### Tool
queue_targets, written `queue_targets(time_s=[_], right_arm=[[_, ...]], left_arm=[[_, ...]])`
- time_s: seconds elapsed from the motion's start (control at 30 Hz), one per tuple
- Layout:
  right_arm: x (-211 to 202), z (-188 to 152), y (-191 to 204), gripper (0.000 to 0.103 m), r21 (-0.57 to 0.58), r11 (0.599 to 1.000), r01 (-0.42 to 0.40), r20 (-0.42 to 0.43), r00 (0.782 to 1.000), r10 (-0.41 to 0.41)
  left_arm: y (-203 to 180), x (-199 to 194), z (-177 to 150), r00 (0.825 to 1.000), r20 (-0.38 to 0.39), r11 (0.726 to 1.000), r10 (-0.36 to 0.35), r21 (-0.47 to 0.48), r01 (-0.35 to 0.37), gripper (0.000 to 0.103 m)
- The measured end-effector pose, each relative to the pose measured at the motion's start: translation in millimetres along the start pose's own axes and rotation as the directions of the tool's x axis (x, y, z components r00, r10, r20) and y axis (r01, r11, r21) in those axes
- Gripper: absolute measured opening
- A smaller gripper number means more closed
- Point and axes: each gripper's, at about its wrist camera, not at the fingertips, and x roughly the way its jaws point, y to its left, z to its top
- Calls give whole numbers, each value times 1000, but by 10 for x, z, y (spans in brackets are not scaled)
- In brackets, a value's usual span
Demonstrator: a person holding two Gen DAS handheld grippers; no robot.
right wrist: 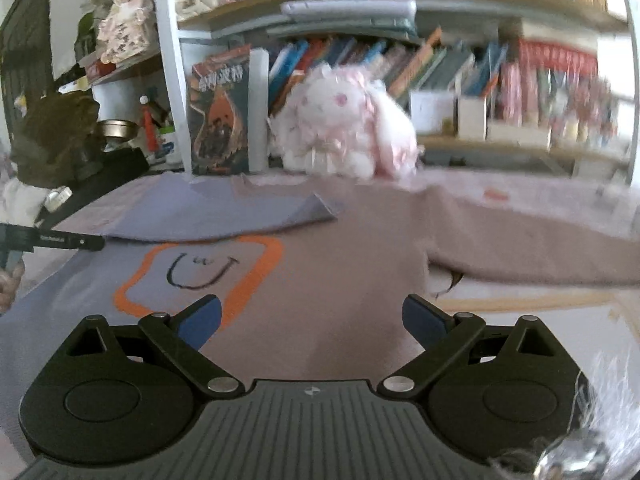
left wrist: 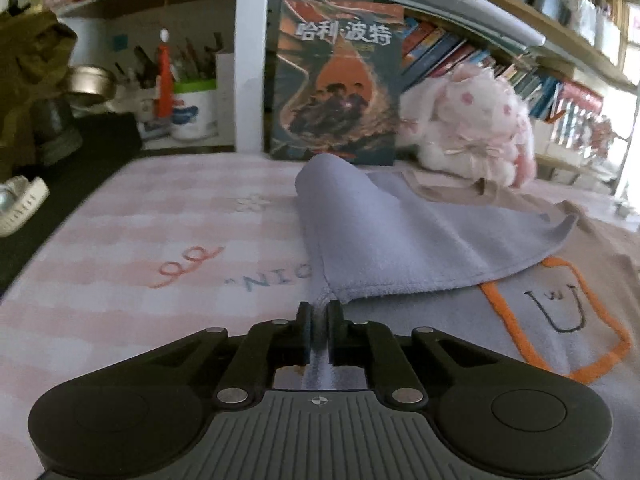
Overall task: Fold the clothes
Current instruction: 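Open the left gripper to release the sleeve and withdraw it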
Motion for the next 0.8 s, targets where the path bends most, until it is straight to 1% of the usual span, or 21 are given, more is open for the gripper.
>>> queue_targets(time_s=[0.03, 0.1, 0.17, 0.23, 0.3, 0.33, 0.4, 0.43, 0.47, 0.53, 0.57, 0.63, 0.7, 0.77, 0.8], right_arm=[[21, 4, -21, 98, 15, 1000, -7, -9, 1000, 7], [65, 11, -57, 98, 42, 999, -19, -27, 999, 20], [117, 14, -50, 98, 46, 999, -12, -55, 998, 14], [148, 18, 1, 98, 21, 1000, 1, -74, 997, 1], [146, 16, 52, 98, -9, 1000, 10, -74, 997, -11], [145, 14, 74, 98, -23, 1000, 15, -72, 997, -16], [146, 10, 98, 98, -41, 999, 21, -72, 997, -24], [148, 9, 107, 98, -48, 999, 24, -72, 997, -27], [147, 8, 112, 98, -52, 998, 26, -72, 997, -29], [139, 7, 124, 98, -61, 998, 29, -65, 997, -33], [133, 7, 131, 98, -66, 997, 30, -60, 998, -34], [114, 8, 148, 98, -78, 996, 33, -49, 998, -37], [96, 5, 164, 98, -88, 996, 36, -37, 999, -39], [81, 2, 174, 98, -94, 995, 38, -27, 999, -41], [80, 4, 176, 98, -96, 995, 38, -25, 999, -41]], left_arm=[[10, 2, 2, 1000, 1, 1000, 13, 1, -13, 7], [80, 25, 27, 1000, -6, 1000, -5, -19, 4, 9], [108, 14, 22, 1000, -4, 999, -3, -32, 3, 16], [136, 2, 16, 1000, -2, 999, -1, -44, 1, 17], [96, -81, -1, 1000, 12, 999, 23, -27, -23, 17], [57, -160, -6, 999, 30, 999, 34, -14, -34, 17], [-19, -335, -4, 997, 78, 1000, 26, 3, -26, 18], [-57, -462, 2, 994, 112, 1000, 2, -6, -1, 18], [-88, -569, 12, 990, 140, 999, -25, -22, 29, 20], [-191, -741, 27, 978, 195, 996, -70, -33, 78, 28], [-258, -825, 35, 970, 226, 995, -89, -30, 98, 34], [-391, -992, 50, 950, 286, 990, -125, -22, 137, 39], [-544, -1064, 57, 932, 327, 986, -158, -3, 168, 57], [-726, -1075, 31, 912, 355, 976, -207, 10, 217, 66], [-821, -1043, 5, 907, 357, 973, -223, 26, 229, 68]])
